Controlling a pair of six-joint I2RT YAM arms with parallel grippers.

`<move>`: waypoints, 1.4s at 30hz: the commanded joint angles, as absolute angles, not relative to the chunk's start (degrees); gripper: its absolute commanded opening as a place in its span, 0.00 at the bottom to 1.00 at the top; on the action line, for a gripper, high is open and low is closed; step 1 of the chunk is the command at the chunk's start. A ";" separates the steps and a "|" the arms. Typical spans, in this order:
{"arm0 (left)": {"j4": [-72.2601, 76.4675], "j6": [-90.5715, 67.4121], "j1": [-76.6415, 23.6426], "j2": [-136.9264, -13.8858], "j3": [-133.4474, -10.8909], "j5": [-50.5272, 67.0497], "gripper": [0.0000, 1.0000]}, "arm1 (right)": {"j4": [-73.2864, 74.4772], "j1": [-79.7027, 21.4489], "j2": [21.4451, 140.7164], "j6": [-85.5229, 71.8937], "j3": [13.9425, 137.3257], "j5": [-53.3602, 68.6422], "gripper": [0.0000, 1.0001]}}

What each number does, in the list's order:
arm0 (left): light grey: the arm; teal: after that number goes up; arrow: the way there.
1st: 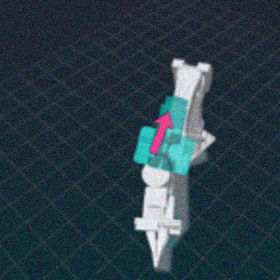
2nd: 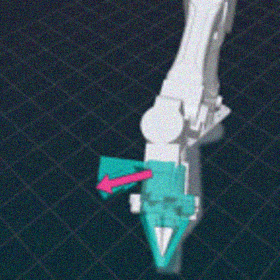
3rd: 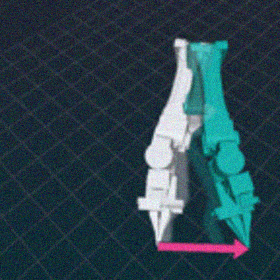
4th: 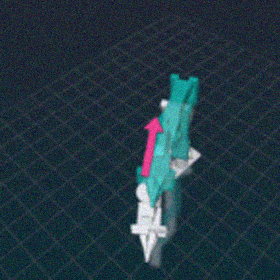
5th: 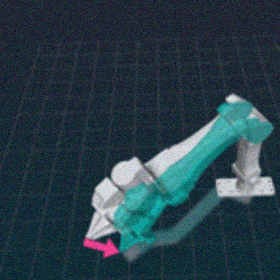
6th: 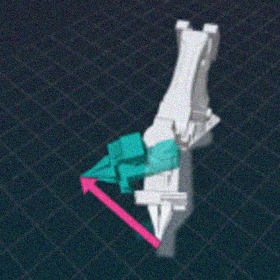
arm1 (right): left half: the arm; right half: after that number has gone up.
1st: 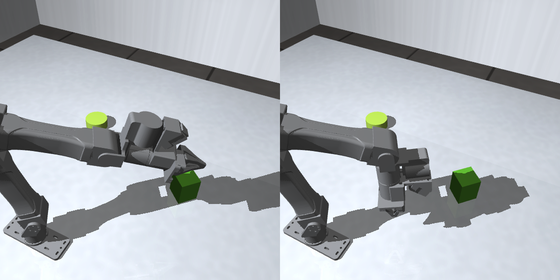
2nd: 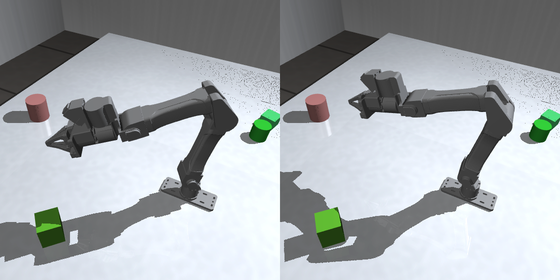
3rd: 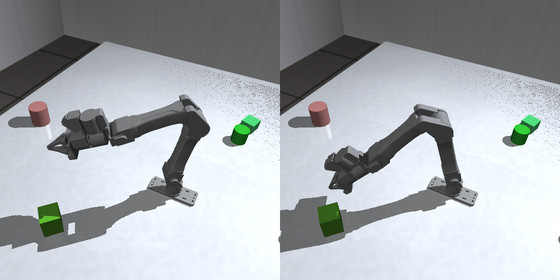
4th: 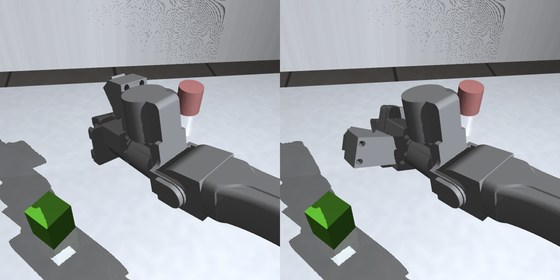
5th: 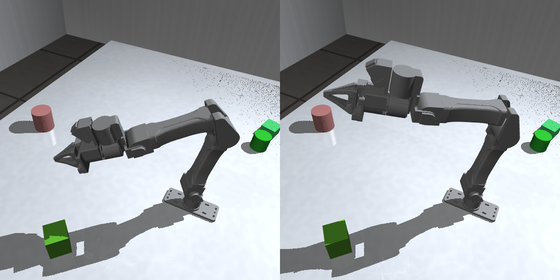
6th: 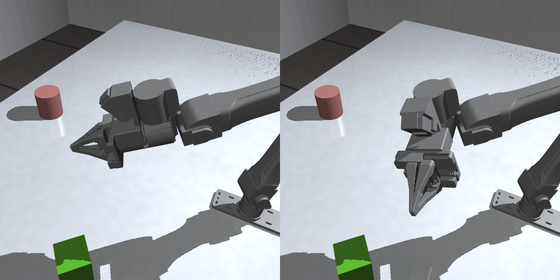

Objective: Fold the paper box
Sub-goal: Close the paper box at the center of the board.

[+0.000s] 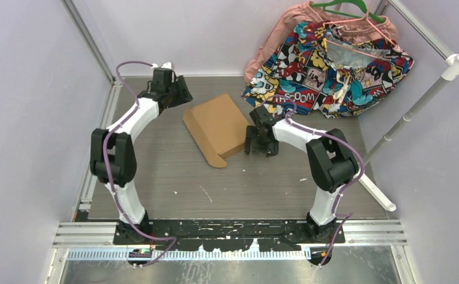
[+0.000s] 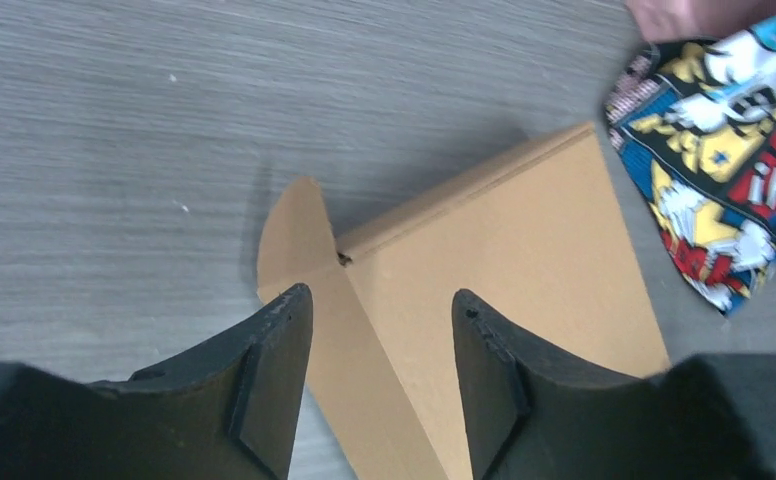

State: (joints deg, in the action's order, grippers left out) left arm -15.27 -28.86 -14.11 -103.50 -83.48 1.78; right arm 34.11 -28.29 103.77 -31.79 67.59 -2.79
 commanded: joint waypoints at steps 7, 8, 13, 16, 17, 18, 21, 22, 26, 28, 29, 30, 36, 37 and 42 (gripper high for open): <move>-24.34 -28.79 -7.95 -126.38 -111.22 9.22 0.55 | 31.46 -27.55 98.63 -31.94 64.60 -5.81 0.85; -25.80 -28.49 -7.85 -128.74 -114.55 9.83 0.55 | 31.61 -27.33 98.75 -31.86 64.64 -5.99 0.85; -34.04 -29.58 -7.82 -138.00 -127.57 9.82 0.50 | 32.51 -25.75 101.73 -31.52 66.97 -5.32 0.83; -34.65 -32.07 -7.89 -139.19 -127.98 11.06 0.45 | 32.71 -24.89 103.17 -31.30 68.55 -4.69 0.82; -33.82 -32.90 -7.91 -138.85 -126.92 11.92 0.44 | 32.77 -24.69 103.45 -31.22 69.04 -4.45 0.81; -33.46 -33.47 -8.03 -138.52 -125.56 12.43 0.43 | 32.86 -24.42 103.70 -31.16 69.44 -4.26 0.81; -33.24 -33.75 -8.93 -137.19 -121.47 12.96 0.41 | 32.79 -23.61 104.54 -30.94 70.62 -3.23 0.80; -33.21 -33.49 -9.37 -136.73 -120.15 13.16 0.40 | 32.56 -23.41 104.77 -30.88 70.83 -2.91 0.80; -31.38 -32.54 -10.83 -133.65 -111.79 13.00 0.37 | 31.96 -22.77 106.11 -30.85 72.00 -1.67 0.78; -29.30 -32.61 -11.11 -131.20 -106.77 12.68 0.37 | 31.72 -22.59 106.33 -30.85 72.17 -1.18 0.78; -28.47 -32.71 -11.16 -129.80 -104.10 12.54 0.37 | 31.64 -22.47 106.42 -30.81 72.26 -1.10 0.78; -27.73 -32.70 -11.23 -128.41 -101.73 12.34 0.36 | 31.45 -22.40 106.43 -30.67 72.27 -0.93 0.78; -23.85 -32.96 -12.31 -119.15 -87.20 11.03 0.35 | 31.23 -22.18 106.31 -29.93 72.34 -0.79 0.78; -23.31 -33.00 -12.57 -117.47 -84.78 10.45 0.35 | 31.42 -22.05 106.16 -29.76 72.37 -0.90 0.78; -17.87 -35.29 -16.11 -104.95 -64.11 6.75 0.35 | 31.58 -19.55 104.16 -29.35 69.28 -3.01 0.78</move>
